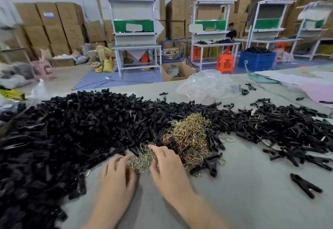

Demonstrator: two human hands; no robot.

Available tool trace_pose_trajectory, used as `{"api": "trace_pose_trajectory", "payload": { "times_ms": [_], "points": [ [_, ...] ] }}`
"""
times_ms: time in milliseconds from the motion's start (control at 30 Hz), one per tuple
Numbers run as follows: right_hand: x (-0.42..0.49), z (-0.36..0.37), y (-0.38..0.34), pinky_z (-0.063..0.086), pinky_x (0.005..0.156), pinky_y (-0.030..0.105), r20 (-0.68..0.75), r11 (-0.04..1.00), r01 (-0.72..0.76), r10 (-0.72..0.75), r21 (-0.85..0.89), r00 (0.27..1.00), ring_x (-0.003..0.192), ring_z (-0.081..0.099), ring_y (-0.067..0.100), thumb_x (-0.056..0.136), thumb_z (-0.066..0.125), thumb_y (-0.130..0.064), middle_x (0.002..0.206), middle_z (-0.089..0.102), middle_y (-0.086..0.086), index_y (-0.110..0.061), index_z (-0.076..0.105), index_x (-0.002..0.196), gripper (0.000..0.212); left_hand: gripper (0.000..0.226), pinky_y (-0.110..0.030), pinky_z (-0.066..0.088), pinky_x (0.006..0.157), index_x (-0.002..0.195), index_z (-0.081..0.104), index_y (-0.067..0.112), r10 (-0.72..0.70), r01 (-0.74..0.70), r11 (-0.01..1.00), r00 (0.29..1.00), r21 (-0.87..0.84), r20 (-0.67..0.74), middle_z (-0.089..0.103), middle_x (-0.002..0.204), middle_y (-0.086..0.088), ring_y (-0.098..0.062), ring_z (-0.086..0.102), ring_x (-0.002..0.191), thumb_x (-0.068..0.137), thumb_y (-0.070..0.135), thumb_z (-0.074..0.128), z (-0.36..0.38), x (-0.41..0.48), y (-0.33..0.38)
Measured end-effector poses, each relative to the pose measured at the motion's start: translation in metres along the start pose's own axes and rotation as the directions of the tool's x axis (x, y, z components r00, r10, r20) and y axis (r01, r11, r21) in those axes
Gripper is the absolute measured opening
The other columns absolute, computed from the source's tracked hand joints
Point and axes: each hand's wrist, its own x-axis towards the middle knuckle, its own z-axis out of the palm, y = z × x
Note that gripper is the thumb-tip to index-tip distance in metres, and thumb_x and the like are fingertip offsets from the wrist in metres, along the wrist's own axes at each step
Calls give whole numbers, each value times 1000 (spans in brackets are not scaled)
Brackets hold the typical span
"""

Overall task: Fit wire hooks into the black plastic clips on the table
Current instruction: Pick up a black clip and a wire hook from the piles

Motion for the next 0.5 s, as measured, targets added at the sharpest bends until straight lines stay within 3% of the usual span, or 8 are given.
{"api": "trace_pose_trajectory", "payload": {
  "times_ms": [67,167,267,367,433,500],
  "points": [
    [2,11,2,32,114,31,75,994,15,-7,-105,997,132,43,13,103,42,-25,142,50,-6,-27,37,151,48,46,-54,43,104,121,67,8,-56,52,997,997,57,57,62,124,-18,-39,55,120,87,35,53,3,1,-10],
    [10,18,1,41,110,39,14,978,19,-17,-206,1000,130,51,19,99,44,-29,138,57,-1,-25,50,144,45,39,-48,39,108,130,61,13,-65,59,995,995,84,69,57,135,-13,-34,51,128,94,28,64,10,8,-13],
    [25,25,0,47,105,44,-98,963,-22,-4,-269,995,126,57,24,93,58,-26,134,62,6,-23,61,133,40,42,-45,33,112,137,55,19,-124,123,990,992,67,8,44,147,-13,-32,40,136,97,32,56,11,20,-13],
    [39,29,4,40,114,47,-139,950,-109,70,-293,988,136,49,27,97,57,-25,145,54,12,-21,55,141,45,44,-48,20,120,144,48,16,-210,210,970,978,118,-16,27,158,-21,-40,24,145,102,27,46,9,38,-16],
    [44,32,6,33,118,47,-89,942,-144,122,-304,988,141,44,25,101,50,-28,150,49,10,-22,46,148,48,42,-48,17,122,143,49,15,-181,170,963,983,211,36,35,156,-17,-39,25,146,105,26,35,12,45,-18],
    [45,32,9,40,112,48,-91,937,-147,124,-317,988,131,53,25,97,60,-25,139,59,8,-22,53,143,46,33,-50,31,115,128,64,14,-131,127,970,991,206,7,59,137,-14,-37,46,133,98,21,56,15,47,-20]
  ]
}}
